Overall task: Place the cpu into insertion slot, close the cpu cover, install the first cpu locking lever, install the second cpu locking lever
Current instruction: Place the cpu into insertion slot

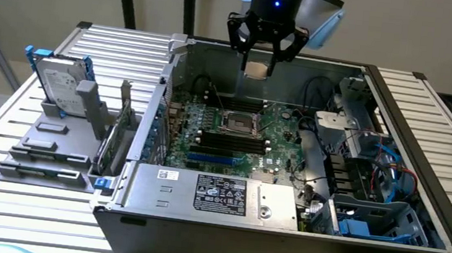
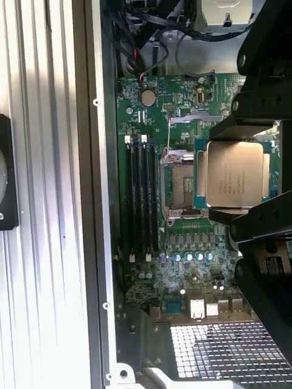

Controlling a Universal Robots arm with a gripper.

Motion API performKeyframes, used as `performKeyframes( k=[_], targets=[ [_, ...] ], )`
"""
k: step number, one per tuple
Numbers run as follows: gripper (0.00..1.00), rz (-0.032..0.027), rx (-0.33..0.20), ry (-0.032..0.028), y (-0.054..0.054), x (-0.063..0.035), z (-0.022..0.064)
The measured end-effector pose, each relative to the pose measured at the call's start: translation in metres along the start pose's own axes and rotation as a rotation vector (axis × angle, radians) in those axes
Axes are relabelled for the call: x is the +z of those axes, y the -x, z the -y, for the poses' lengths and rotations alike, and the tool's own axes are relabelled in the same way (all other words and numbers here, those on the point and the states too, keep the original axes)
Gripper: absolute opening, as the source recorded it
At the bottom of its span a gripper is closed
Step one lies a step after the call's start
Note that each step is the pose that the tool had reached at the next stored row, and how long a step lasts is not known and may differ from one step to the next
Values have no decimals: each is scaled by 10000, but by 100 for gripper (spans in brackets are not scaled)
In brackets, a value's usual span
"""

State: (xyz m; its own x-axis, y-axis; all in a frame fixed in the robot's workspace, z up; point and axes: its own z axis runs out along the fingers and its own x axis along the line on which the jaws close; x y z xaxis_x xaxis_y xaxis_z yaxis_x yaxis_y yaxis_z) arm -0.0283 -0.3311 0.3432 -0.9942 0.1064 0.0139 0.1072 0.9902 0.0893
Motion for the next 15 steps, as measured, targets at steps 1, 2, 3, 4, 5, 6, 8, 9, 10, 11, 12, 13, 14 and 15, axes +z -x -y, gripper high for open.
performKeyframes(
  k=[1,2,3,4,5,6,8,9,10,11,12,13,14,15],
  targets=[
    [55,17,186,5,0,5,1],
    [55,33,359,8,0,8,1],
    [55,48,532,9,0,11,1],
    [55,63,706,11,0,13,1],
    [55,79,876,15,0,16,2],
    [55,95,1050,18,0,18,2],
    [55,126,1400,22,0,22,2],
    [55,142,1572,25,0,23,2],
    [55,158,1752,28,0,25,2],
    [55,173,1924,30,0,27,3],
    [55,190,2109,33,0,29,3],
    [55,205,2282,35,0,30,3],
    [55,221,2460,37,0,32,3],
    [55,237,2635,40,0,33,3]
  ],
)
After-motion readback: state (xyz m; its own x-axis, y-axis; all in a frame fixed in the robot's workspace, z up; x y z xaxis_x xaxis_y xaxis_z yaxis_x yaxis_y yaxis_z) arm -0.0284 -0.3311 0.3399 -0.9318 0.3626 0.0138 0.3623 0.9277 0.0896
